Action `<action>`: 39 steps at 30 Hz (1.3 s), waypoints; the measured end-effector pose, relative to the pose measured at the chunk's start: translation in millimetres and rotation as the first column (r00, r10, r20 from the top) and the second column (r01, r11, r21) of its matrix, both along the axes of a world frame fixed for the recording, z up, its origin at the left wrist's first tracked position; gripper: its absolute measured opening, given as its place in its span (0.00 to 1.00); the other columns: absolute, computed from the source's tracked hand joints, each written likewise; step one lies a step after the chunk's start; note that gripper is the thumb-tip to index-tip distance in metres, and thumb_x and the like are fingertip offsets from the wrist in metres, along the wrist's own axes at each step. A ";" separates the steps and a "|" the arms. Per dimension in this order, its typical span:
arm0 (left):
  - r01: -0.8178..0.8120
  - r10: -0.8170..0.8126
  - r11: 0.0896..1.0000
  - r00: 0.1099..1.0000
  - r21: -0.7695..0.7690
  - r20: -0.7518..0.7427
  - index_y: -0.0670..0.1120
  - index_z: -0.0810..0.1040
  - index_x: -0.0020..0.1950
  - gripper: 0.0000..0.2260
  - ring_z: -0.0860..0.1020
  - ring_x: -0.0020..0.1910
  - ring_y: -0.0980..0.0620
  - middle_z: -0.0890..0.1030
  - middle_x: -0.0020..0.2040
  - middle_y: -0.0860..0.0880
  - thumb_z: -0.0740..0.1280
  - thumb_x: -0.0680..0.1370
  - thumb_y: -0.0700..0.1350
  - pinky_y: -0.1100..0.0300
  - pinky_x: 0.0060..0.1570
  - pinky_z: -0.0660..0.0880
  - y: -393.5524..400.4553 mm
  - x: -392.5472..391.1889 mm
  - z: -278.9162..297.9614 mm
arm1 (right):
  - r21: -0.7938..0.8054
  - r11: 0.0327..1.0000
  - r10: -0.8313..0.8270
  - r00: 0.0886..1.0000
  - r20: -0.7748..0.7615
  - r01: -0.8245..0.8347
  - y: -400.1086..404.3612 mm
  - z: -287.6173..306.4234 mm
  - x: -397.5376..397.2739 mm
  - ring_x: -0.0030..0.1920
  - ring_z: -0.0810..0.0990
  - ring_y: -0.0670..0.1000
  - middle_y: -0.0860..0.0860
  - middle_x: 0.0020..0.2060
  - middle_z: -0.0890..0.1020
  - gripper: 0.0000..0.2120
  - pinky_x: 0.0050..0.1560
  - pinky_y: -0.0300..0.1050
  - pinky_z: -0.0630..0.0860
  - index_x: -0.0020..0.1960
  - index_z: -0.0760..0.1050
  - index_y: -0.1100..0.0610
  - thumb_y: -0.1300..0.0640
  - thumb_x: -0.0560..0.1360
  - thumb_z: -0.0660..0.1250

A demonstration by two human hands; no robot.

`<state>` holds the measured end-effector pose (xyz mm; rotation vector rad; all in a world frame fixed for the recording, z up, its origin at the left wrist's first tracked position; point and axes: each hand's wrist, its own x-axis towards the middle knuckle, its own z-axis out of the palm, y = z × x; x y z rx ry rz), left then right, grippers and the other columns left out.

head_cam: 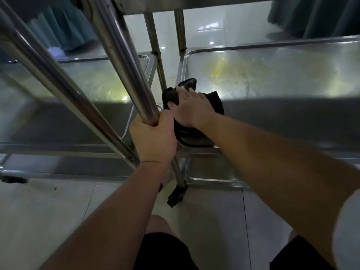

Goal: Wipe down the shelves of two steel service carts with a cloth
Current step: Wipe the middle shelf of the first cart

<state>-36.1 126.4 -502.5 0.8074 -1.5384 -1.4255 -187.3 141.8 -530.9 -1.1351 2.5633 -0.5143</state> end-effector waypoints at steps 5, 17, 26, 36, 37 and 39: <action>-0.019 0.020 1.000 0.998 -0.018 0.056 0.55 0.70 0.25 0.13 0.68 0.24 0.52 0.67 0.24 0.56 0.67 0.68 0.53 0.59 0.26 0.67 -2.2 0.4 1.4 | -0.013 0.983 0.181 0.982 -0.058 -0.182 59.3 4.1 43.4 0.84 0.55 0.54 0.50 0.84 0.58 0.33 0.82 0.53 0.47 0.86 0.53 0.50 0.37 0.85 0.51; -0.114 0.119 0.993 0.967 -0.035 0.225 0.40 0.81 0.39 0.15 0.76 0.24 0.55 0.81 0.28 0.49 0.66 0.72 0.52 0.60 0.23 0.74 14.1 10.0 16.1 | 0.070 0.969 0.246 0.938 -0.245 -0.236 177.7 -1.7 57.6 0.83 0.57 0.48 0.44 0.83 0.61 0.33 0.82 0.48 0.49 0.84 0.59 0.47 0.33 0.84 0.50; -0.159 0.220 0.974 0.831 -0.161 0.512 0.50 0.71 0.70 0.25 0.78 0.61 0.46 0.73 0.67 0.46 0.74 0.75 0.46 0.43 0.59 0.79 64.5 59.5 -28.9 | 0.078 0.993 0.109 0.963 -0.247 -0.092 257.4 -2.2 30.1 0.84 0.50 0.47 0.42 0.83 0.58 0.33 0.83 0.51 0.47 0.83 0.59 0.44 0.30 0.83 0.49; 0.525 -0.182 0.702 0.786 -0.481 0.591 0.50 0.72 0.71 0.26 0.73 0.63 0.51 0.69 0.64 0.54 0.73 0.73 0.44 0.51 0.63 0.73 179.5 15.5 -42.1 | 0.090 0.993 -0.050 0.964 -0.260 0.076 351.0 -2.6 -5.6 0.83 0.54 0.46 0.40 0.83 0.60 0.34 0.82 0.48 0.47 0.83 0.60 0.43 0.29 0.82 0.46; 0.575 -0.209 0.649 0.765 -0.499 0.609 0.51 0.71 0.71 0.26 0.73 0.63 0.52 0.69 0.65 0.54 0.72 0.74 0.45 0.54 0.64 0.72 187.8 5.6 -39.4 | 0.089 0.991 -0.071 0.962 -0.263 0.097 361.1 -3.2 -9.5 0.83 0.54 0.46 0.40 0.83 0.60 0.35 0.82 0.48 0.47 0.83 0.60 0.43 0.28 0.81 0.45; 0.639 -0.233 0.553 0.734 -0.534 0.637 0.50 0.71 0.72 0.27 0.72 0.65 0.52 0.69 0.66 0.54 0.72 0.74 0.45 0.54 0.66 0.71 203.8 -14.4 -36.6 | 0.079 0.987 -0.117 0.957 -0.264 0.143 383.5 -4.7 -17.7 0.83 0.55 0.45 0.39 0.82 0.60 0.38 0.83 0.48 0.47 0.83 0.60 0.42 0.27 0.79 0.41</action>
